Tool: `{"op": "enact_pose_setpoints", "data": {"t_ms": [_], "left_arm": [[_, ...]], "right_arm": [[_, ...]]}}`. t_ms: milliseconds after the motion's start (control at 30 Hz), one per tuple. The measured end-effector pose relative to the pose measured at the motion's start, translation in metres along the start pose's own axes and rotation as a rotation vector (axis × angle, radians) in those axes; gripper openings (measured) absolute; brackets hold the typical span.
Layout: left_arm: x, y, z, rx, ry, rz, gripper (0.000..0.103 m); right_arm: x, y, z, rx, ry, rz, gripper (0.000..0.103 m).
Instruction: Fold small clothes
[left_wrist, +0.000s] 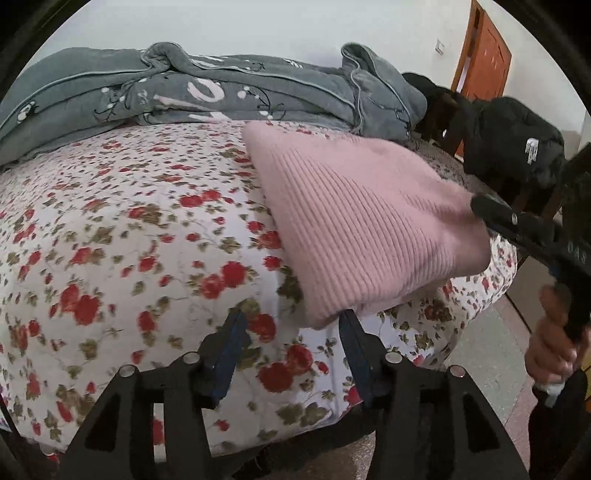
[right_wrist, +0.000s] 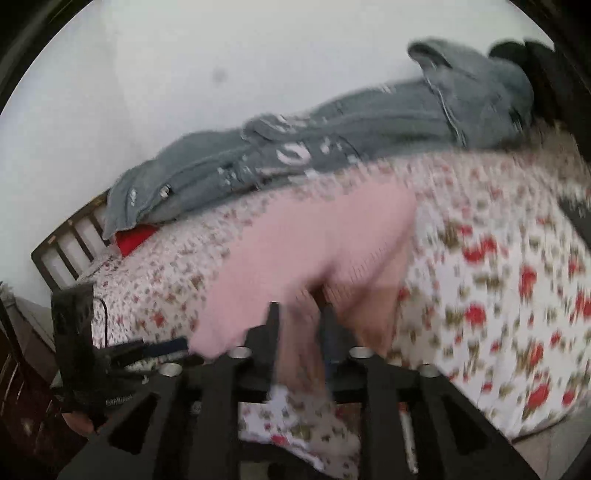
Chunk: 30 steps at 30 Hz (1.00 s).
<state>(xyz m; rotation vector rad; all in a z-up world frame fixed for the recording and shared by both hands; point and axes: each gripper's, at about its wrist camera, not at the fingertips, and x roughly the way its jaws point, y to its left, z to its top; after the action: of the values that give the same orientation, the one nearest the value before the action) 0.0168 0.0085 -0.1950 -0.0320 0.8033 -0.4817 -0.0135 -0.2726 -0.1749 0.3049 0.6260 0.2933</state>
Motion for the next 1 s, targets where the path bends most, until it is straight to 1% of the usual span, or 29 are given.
{"op": "enact_pose_setpoints", "data": {"t_ms": [33,133,167,200,233,267,300,367,400,433,467,500,533,567,633,667,700,767,800,867,900,933,967,1000], "left_arm": [[-0.002,0.003,0.001,-0.009,-0.005,0.004,0.052],[-0.007,0.011,0.005,-0.025,-0.015,0.014,0.052],[-0.008,0.013,0.007,-0.031,-0.020,0.021,0.052],[-0.009,0.017,0.010,-0.042,-0.026,0.029,0.052],[-0.011,0.020,0.012,-0.056,-0.035,0.032,0.052],[-0.013,0.023,0.012,-0.074,-0.044,0.028,0.052],[-0.015,0.027,0.014,-0.094,-0.052,0.015,0.052],[-0.016,0.032,0.017,-0.121,-0.059,-0.009,0.052],[-0.014,0.033,0.020,-0.135,-0.059,-0.024,0.052],[-0.010,0.033,0.024,-0.140,-0.051,-0.034,0.052],[-0.005,0.030,0.029,-0.138,-0.038,-0.041,0.052],[-0.001,0.025,0.034,-0.128,-0.031,-0.038,0.052],[0.001,0.021,0.039,-0.116,-0.031,-0.034,0.052],[0.002,0.017,0.044,-0.101,-0.035,-0.032,0.052],[0.005,0.009,0.056,-0.083,-0.035,-0.031,0.054],[0.006,0.005,0.061,-0.080,-0.036,-0.035,0.054],[0.009,0.000,0.067,-0.074,-0.036,-0.044,0.055],[0.015,-0.009,0.075,-0.057,-0.024,-0.058,0.056],[0.019,-0.014,0.077,-0.045,-0.015,-0.060,0.056],[0.030,-0.022,0.079,-0.031,0.009,-0.056,0.057],[0.039,-0.025,0.078,-0.021,0.037,-0.048,0.058],[0.045,-0.026,0.075,-0.014,0.061,-0.037,0.062],[0.053,-0.027,0.073,-0.008,0.088,-0.024,0.068],[0.060,-0.025,0.069,-0.010,0.113,-0.029,0.071]], "right_arm": [[0.002,0.000,0.006,-0.002,-0.009,-0.010,0.042],[0.018,-0.006,0.019,0.035,0.003,-0.054,0.041],[0.025,-0.010,0.020,0.055,0.026,-0.070,0.028],[0.034,-0.014,0.020,0.061,0.059,-0.094,0.011],[0.036,-0.015,0.019,0.054,0.069,-0.106,0.010],[0.032,-0.017,0.018,0.046,0.043,-0.106,0.010],[0.019,-0.022,0.015,0.052,-0.011,-0.089,0.009],[0.006,-0.033,0.010,0.089,-0.056,-0.058,0.009],[0.007,-0.041,0.004,0.132,-0.051,-0.068,0.009],[0.016,-0.047,-0.003,0.164,-0.015,-0.079,0.009],[0.025,-0.049,-0.008,0.164,0.018,-0.091,0.009],[0.035,-0.050,-0.014,0.149,0.043,-0.122,0.009],[0.039,-0.050,-0.018,0.133,0.046,-0.149,0.009],[0.039,-0.048,-0.018,0.124,0.040,-0.157,0.009],[0.031,-0.043,-0.010,0.109,0.033,-0.144,0.011],[0.026,-0.041,-0.006,0.104,0.024,-0.137,0.013],[0.019,-0.038,-0.001,0.097,-0.001,-0.123,0.018],[0.010,-0.033,0.003,0.084,-0.049,-0.108,0.021],[0.009,-0.029,0.004,0.071,-0.064,-0.094,0.024],[0.015,-0.020,0.000,0.014,-0.043,-0.076,0.030],[0.019,-0.016,-0.003,-0.019,-0.031,-0.102,0.030],[0.023,-0.015,-0.008,-0.049,-0.022,-0.142,0.030],[0.029,-0.016,-0.012,-0.069,-0.010,-0.201,0.030],[0.036,-0.022,-0.017,-0.066,0.018,-0.261,0.031]]}}
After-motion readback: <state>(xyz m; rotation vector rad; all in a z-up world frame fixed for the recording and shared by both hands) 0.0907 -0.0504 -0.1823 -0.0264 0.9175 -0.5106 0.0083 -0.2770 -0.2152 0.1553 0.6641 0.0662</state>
